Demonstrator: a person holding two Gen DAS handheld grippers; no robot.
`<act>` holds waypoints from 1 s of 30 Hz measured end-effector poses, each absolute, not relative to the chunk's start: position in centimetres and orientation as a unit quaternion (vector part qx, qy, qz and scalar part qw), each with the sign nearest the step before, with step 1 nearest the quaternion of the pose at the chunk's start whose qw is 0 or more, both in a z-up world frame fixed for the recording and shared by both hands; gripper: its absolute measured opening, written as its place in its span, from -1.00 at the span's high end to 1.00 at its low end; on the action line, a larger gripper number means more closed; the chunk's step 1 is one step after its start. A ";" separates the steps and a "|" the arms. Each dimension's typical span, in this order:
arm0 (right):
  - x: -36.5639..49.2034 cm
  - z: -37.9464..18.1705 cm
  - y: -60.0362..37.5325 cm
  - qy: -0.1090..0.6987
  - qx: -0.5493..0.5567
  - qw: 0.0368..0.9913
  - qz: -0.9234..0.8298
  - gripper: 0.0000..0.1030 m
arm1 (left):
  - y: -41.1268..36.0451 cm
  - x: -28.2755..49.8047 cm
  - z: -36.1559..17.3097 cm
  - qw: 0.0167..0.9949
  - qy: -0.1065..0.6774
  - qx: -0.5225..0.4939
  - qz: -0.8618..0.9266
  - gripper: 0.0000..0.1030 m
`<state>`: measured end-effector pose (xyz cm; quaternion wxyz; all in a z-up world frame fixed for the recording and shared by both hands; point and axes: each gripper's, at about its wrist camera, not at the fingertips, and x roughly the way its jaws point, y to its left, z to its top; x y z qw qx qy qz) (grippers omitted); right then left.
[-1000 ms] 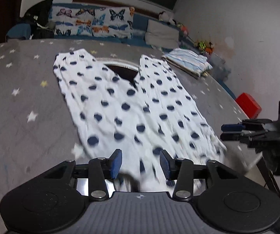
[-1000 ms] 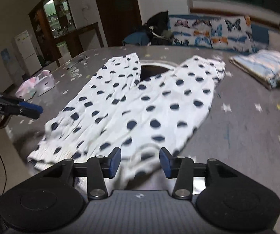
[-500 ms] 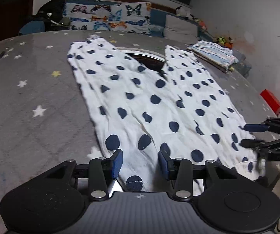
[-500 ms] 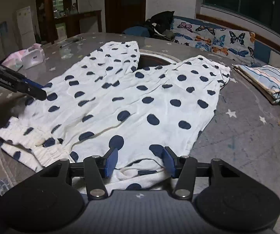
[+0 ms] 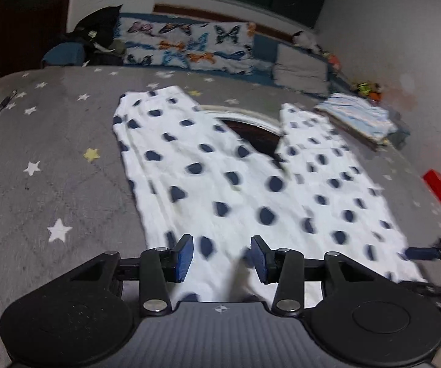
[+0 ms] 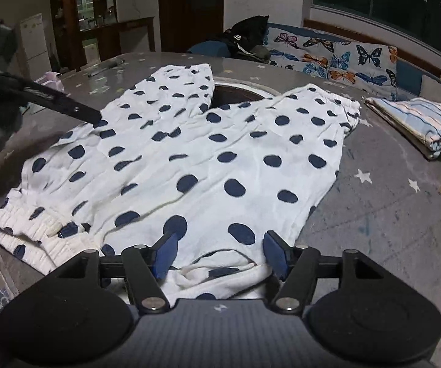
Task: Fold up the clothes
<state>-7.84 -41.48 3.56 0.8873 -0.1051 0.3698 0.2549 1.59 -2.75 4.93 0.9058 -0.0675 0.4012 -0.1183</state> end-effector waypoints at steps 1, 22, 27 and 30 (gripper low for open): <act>-7.9 3.5 -41.5 0.370 -0.104 0.887 0.255 -0.25 | -2.5 1.7 4.8 0.906 0.402 -0.064 -0.113 0.16; 2.8 5.0 -42.2 0.368 -0.072 0.897 0.236 -0.22 | -11.4 1.8 7.2 0.889 0.388 -0.023 -0.240 0.03; 5.4 3.6 -42.2 0.388 -0.077 0.893 0.213 -0.15 | -15.7 1.0 6.0 0.860 0.402 -0.016 -0.315 0.03; 6.3 3.8 -42.2 0.383 -0.084 0.896 0.210 -0.13 | -17.1 0.4 5.3 0.846 0.407 -0.008 -0.344 0.03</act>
